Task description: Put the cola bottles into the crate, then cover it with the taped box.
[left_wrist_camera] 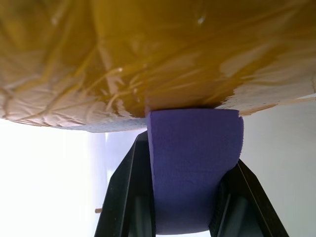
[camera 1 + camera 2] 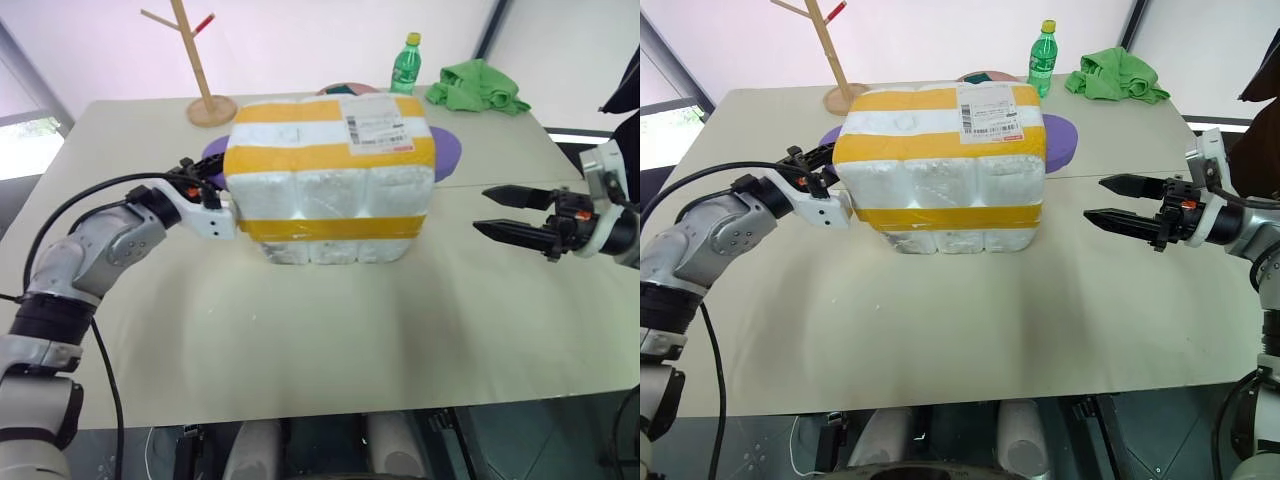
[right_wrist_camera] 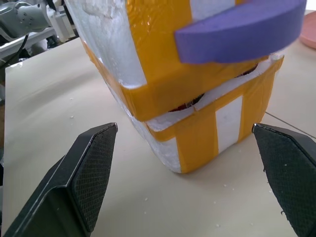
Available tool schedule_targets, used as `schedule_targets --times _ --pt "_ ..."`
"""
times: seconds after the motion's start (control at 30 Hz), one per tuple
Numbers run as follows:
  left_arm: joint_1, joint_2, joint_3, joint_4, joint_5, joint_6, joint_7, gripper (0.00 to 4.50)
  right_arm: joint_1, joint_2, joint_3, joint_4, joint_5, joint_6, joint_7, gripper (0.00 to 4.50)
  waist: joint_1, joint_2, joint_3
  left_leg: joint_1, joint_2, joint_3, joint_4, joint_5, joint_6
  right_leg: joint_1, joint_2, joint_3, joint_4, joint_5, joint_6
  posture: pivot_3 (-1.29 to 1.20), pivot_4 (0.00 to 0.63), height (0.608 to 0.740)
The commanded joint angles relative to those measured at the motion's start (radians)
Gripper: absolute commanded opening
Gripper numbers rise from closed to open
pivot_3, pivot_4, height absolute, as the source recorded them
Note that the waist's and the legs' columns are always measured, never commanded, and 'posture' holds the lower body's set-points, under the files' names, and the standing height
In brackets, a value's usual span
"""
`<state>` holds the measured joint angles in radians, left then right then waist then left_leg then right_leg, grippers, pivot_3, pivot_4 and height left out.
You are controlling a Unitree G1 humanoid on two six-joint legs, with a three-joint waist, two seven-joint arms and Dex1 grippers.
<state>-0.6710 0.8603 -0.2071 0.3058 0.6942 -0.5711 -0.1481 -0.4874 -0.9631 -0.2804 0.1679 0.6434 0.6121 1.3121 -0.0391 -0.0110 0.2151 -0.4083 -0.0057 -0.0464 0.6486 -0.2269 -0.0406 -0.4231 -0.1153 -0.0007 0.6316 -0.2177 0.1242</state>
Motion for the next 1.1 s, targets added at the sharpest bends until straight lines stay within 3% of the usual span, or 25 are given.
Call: schedule_targets --times 0.03,0.17,0.2,0.4,0.47,0.7,0.9,1.1 --pt "-0.008 0.003 -0.030 -0.014 0.032 -0.007 -0.034 0.66 -0.016 -0.012 -0.030 -0.012 0.016 -0.016 0.012 4.50 0.001 0.000 0.000 0.000 0.000 0.000 0.000 0.000 0.000 0.000 0.000 0.000 0.000 0.000 0.000 0.00 0.150 0.740" --pt "0.009 0.011 -0.025 -0.071 0.013 -0.004 -0.082 0.66 0.001 -0.013 -0.039 0.023 0.007 -0.047 0.034 4.50 0.005 0.000 0.000 0.000 0.000 0.000 0.000 0.000 0.000 0.000 0.000 0.000 0.000 0.000 0.000 0.00 0.150 0.740" --pt "0.018 0.014 -0.018 -0.083 0.003 -0.001 -0.092 1.67 0.007 -0.013 -0.040 0.033 0.003 -0.059 0.042 4.50 0.007 0.000 0.000 0.000 0.000 0.000 0.000 0.000 0.000 0.000 0.000 0.000 0.000 0.000 0.000 0.00 0.150 0.740" --pt "0.098 0.065 0.051 -0.145 -0.056 0.026 -0.142 4.46 0.011 -0.012 -0.034 0.067 -0.006 -0.090 0.063 4.50 0.013 0.000 0.000 0.000 0.000 0.000 0.000 0.000 0.000 0.000 0.000 0.000 -0.001 0.000 0.000 0.00 0.150 0.740" --pt "0.142 0.075 0.100 -0.177 -0.153 0.059 -0.191 4.46 0.002 -0.010 -0.028 0.070 -0.008 -0.090 0.061 4.50 0.014 0.000 0.000 0.000 0.000 0.000 -0.001 0.000 0.000 0.000 0.000 0.000 -0.001 0.000 0.000 0.00 0.150 0.740" --pt "0.326 0.047 0.312 -0.392 -0.762 0.302 -0.467 4.46 -0.040 -0.006 -0.001 0.087 -0.020 -0.084 0.056 4.50 0.021 0.000 0.000 0.000 0.000 0.000 0.000 0.000 0.000 0.000 0.000 0.000 -0.001 0.000 0.000 0.00 0.150 0.740" --pt "0.612 0.082 0.616 -0.660 -1.337 0.863 -0.635 4.46 -0.082 -0.009 0.027 0.155 -0.053 -0.110 0.086 4.50 0.015 0.000 0.000 0.000 0.001 0.000 -0.001 0.000 0.000 0.000 0.000 0.000 -0.001 0.000 -0.001 0.00 0.150 0.740" --pt "0.868 0.098 0.948 -0.681 -1.645 1.176 -0.771 4.46 -0.104 -0.037 0.043 0.279 -0.097 -0.177 0.177 4.50 0.018 0.000 0.000 0.000 0.001 0.000 0.000 0.000 0.000 0.000 0.000 0.000 -0.002 -0.002 -0.004 0.00 0.150 0.740"
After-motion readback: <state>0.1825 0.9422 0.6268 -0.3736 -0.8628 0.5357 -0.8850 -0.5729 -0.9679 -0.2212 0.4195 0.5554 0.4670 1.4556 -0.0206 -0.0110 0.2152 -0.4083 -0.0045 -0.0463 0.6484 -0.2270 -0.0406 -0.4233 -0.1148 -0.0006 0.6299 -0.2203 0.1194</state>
